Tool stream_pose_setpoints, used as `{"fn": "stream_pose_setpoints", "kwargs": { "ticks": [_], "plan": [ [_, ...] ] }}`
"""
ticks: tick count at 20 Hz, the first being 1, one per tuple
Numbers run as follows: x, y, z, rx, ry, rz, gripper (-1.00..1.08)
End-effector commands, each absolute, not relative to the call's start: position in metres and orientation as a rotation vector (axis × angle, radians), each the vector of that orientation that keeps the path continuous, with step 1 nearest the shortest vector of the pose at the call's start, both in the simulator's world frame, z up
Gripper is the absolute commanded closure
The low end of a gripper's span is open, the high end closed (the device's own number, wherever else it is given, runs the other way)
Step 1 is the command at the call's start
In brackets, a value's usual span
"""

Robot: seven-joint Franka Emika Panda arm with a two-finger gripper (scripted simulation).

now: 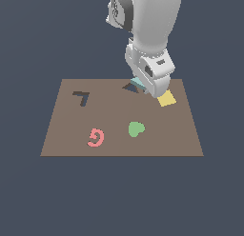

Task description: Insert a designated object into the corresponding slot on a board.

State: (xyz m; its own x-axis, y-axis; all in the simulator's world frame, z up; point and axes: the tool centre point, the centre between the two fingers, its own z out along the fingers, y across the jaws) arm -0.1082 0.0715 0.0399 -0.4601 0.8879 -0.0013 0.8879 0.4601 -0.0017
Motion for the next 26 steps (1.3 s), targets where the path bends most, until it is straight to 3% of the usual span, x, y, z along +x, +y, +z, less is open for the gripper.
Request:
{"fn": "stream_pose_setpoints", "kwargs": {
  "ticks": [1,26],
  "plan": [
    [-0.108,0.065,0.040,1.554,2.730,-0.003,1.08],
    [-0.101,0.044,0.032,1.311,2.854,-0.002,1.08]
  ]
}}
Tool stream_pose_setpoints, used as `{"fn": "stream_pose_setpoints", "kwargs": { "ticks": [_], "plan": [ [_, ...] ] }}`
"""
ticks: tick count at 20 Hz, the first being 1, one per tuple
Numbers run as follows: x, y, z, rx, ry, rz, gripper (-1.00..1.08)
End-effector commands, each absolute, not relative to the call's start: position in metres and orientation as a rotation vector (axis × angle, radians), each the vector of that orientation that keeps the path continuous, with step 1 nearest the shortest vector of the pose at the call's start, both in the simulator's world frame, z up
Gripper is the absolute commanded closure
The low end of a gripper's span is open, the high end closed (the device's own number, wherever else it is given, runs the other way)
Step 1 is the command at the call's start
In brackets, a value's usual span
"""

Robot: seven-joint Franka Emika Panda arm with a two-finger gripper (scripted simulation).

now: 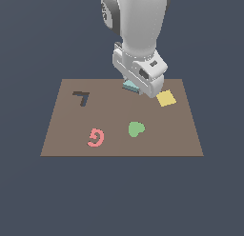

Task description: Insert a designated object into the corresponding slot on a board.

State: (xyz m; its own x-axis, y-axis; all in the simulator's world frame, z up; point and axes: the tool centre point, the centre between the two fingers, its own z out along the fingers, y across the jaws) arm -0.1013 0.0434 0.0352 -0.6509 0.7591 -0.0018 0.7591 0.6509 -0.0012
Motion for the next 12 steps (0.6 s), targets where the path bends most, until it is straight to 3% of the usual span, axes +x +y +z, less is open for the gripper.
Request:
{"fn": "stream_pose_setpoints", "kwargs": {
  "ticks": [1,2,3,12],
  "plan": [
    [-0.1014,0.0435,0.0309,1.311,2.854,-0.002,1.08],
    [-0.1014,0.0435,0.0304,1.311,2.854,-0.002,1.08],
    [-0.1014,0.0435,0.0304,1.311,2.854,-0.002,-0.92],
    [-0.1014,0.0435,0.0304,1.311,2.854,-0.002,-0.92]
  ]
}}
